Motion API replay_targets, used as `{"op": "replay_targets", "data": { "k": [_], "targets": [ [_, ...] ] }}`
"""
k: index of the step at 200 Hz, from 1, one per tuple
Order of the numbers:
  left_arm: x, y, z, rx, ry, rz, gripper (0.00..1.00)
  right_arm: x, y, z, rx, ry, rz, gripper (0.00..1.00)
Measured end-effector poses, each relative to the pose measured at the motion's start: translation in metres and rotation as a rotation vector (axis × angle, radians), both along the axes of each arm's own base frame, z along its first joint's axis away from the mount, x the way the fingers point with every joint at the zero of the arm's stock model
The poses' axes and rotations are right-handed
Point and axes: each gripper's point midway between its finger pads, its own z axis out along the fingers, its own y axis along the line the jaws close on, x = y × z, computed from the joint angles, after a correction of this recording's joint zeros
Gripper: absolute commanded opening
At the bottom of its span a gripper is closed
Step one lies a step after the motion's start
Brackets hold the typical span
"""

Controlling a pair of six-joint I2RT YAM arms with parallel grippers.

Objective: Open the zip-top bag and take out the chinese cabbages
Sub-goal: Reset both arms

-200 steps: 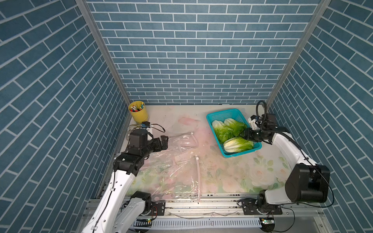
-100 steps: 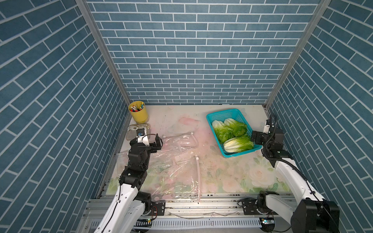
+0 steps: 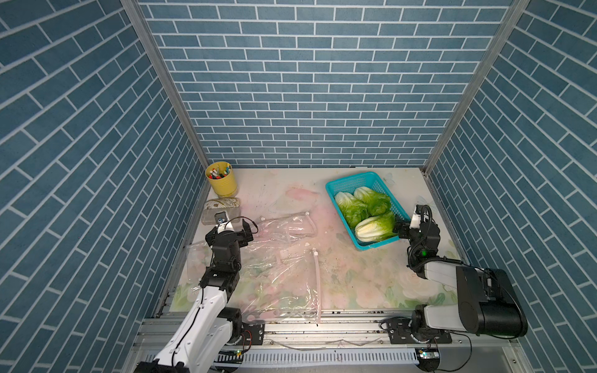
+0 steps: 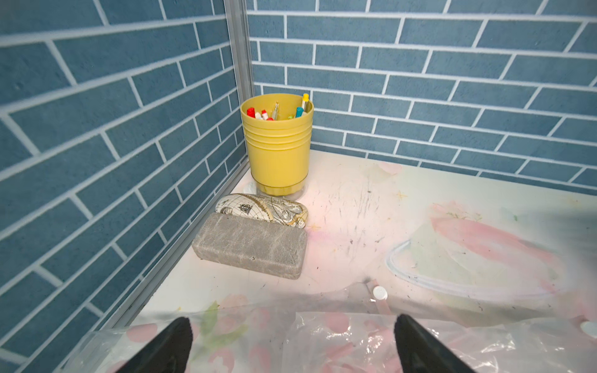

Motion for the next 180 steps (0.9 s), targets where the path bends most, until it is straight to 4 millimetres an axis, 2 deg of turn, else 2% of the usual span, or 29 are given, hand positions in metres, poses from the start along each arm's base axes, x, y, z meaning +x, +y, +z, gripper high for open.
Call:
{"op": "replay_targets", "data": {
  "k": [23,48,78,109,131,145,180],
  "targets": [
    [0.007,-0.004,-0.023,0.025,0.053,-0.027,1.00,0.003,0.001,0.001,0.006,-0.013,0.011,0.97],
    [0.021,-0.010,-0.033,0.051,0.059,-0.062,1.00,0.015,-0.003,0.001,0.016,-0.015,0.018,0.97],
    [0.034,-0.017,-0.069,0.105,0.153,-0.120,1.00,0.020,-0.002,0.000,0.026,-0.012,0.040,0.99],
    [0.055,-0.022,-0.074,0.156,0.136,-0.159,1.00,0.020,-0.001,0.000,0.029,-0.012,0.049,0.99],
    [0.063,-0.023,-0.096,0.165,0.185,-0.180,1.00,0.020,-0.001,0.000,0.030,-0.011,0.052,0.99],
    [0.065,-0.019,-0.099,0.157,0.196,-0.182,1.00,0.020,-0.001,0.000,0.030,-0.011,0.052,0.99],
    [0.080,-0.018,-0.081,0.141,0.142,-0.194,1.00,0.021,-0.004,-0.001,0.031,-0.002,0.033,0.99]
  ]
}}
